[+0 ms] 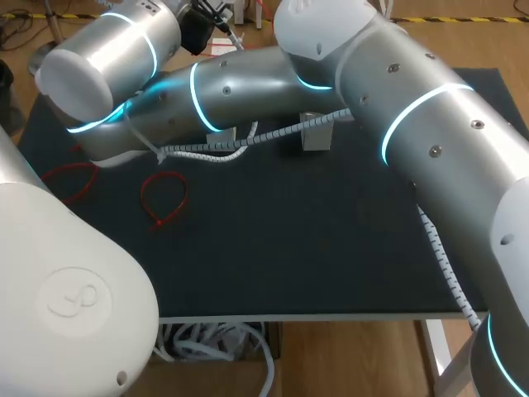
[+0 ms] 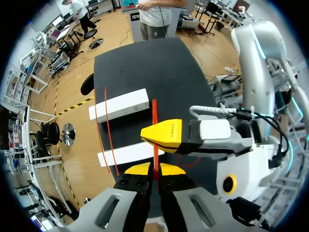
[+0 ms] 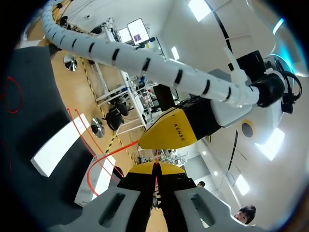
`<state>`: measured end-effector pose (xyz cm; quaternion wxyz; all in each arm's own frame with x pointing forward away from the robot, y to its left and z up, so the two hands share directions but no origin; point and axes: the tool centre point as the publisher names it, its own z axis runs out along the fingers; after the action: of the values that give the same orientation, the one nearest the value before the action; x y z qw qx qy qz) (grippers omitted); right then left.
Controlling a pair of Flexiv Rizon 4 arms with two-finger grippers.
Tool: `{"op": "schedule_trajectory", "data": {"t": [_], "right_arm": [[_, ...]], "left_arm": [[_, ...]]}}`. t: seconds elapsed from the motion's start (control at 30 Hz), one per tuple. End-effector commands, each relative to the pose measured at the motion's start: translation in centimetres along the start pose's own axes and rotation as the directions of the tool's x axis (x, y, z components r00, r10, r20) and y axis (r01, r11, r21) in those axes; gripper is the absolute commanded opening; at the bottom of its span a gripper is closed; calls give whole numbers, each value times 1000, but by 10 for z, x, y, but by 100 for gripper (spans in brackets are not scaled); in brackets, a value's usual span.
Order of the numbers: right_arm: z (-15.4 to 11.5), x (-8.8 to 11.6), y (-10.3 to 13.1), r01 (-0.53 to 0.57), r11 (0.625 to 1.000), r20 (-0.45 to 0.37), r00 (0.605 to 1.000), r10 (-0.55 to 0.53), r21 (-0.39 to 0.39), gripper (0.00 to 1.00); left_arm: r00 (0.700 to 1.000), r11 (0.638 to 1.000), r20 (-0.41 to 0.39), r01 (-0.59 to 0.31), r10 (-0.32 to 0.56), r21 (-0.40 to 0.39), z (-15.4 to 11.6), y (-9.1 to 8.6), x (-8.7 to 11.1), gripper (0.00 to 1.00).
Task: Grab the tape and strap the tape.
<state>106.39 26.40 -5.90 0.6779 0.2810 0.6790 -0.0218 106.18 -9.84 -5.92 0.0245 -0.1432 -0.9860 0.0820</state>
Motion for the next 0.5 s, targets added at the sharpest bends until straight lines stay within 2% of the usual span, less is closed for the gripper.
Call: {"op": "schedule_trajectory", "data": {"t": [0.03,0.5], "right_arm": [[0,-1,2,4,1000,-2,1000,-4,2,0],[-1,-2,4,7,1000,5,1000,-7,-1,0]], "left_arm": [[1000,1000,-1,1,-1,-3,-1,0,1,0],[1000,1000,-1,1,-1,-3,-1,0,1,0]]}}
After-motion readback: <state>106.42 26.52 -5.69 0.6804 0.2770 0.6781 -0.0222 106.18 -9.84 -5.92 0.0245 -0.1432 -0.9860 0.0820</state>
